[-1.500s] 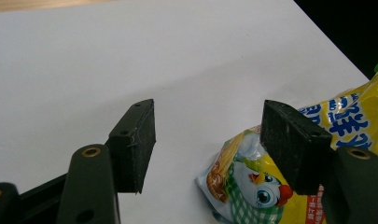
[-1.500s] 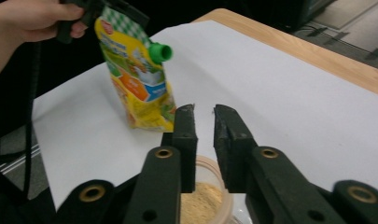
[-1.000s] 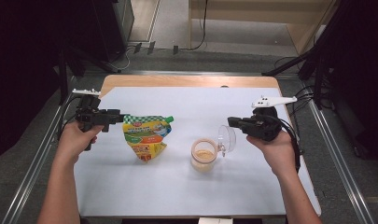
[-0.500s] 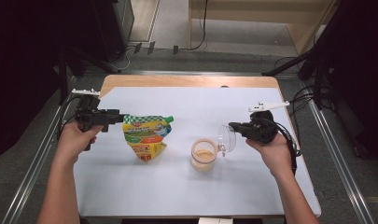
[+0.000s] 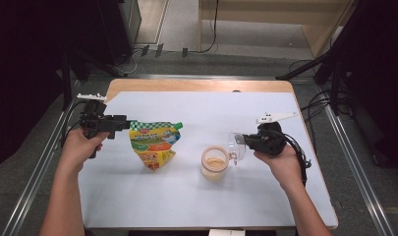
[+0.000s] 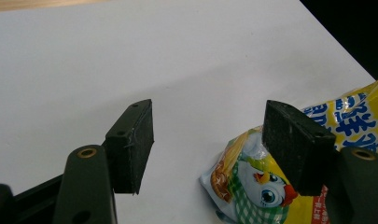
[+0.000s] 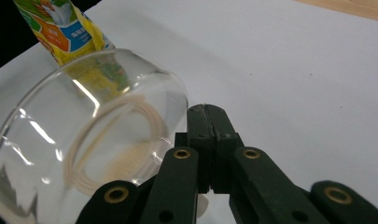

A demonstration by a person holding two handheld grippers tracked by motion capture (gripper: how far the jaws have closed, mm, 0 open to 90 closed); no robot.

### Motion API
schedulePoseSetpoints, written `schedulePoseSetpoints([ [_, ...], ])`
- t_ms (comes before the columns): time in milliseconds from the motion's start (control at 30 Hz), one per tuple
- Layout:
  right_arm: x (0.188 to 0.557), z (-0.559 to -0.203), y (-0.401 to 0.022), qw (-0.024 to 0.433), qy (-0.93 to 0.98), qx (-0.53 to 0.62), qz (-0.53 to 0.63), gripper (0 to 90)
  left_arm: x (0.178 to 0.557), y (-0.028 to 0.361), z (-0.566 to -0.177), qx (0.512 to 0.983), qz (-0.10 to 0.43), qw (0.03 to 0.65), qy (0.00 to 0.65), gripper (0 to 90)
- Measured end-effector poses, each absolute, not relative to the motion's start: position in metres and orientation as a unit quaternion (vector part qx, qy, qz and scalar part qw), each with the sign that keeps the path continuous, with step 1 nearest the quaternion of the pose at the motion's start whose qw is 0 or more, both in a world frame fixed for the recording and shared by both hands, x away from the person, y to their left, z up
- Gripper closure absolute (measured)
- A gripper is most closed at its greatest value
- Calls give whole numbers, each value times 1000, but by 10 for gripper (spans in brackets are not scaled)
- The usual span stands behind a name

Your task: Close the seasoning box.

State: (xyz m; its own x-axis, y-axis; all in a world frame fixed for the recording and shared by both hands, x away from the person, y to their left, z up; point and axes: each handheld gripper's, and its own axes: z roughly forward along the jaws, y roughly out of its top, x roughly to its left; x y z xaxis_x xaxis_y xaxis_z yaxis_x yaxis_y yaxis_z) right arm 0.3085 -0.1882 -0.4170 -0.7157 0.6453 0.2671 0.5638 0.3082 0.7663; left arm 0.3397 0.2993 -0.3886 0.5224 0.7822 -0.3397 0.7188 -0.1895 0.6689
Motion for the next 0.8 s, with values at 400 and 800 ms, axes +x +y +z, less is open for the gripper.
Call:
schedulePoseSetpoints([
  [400, 299, -409, -170, 44, 817, 339, 465, 874, 340, 302, -389, 767, 40, 410, 492, 347],
  [800, 305, -411, -181, 64, 810, 344, 471, 589, 340, 299, -392, 772, 40, 404, 489, 345],
])
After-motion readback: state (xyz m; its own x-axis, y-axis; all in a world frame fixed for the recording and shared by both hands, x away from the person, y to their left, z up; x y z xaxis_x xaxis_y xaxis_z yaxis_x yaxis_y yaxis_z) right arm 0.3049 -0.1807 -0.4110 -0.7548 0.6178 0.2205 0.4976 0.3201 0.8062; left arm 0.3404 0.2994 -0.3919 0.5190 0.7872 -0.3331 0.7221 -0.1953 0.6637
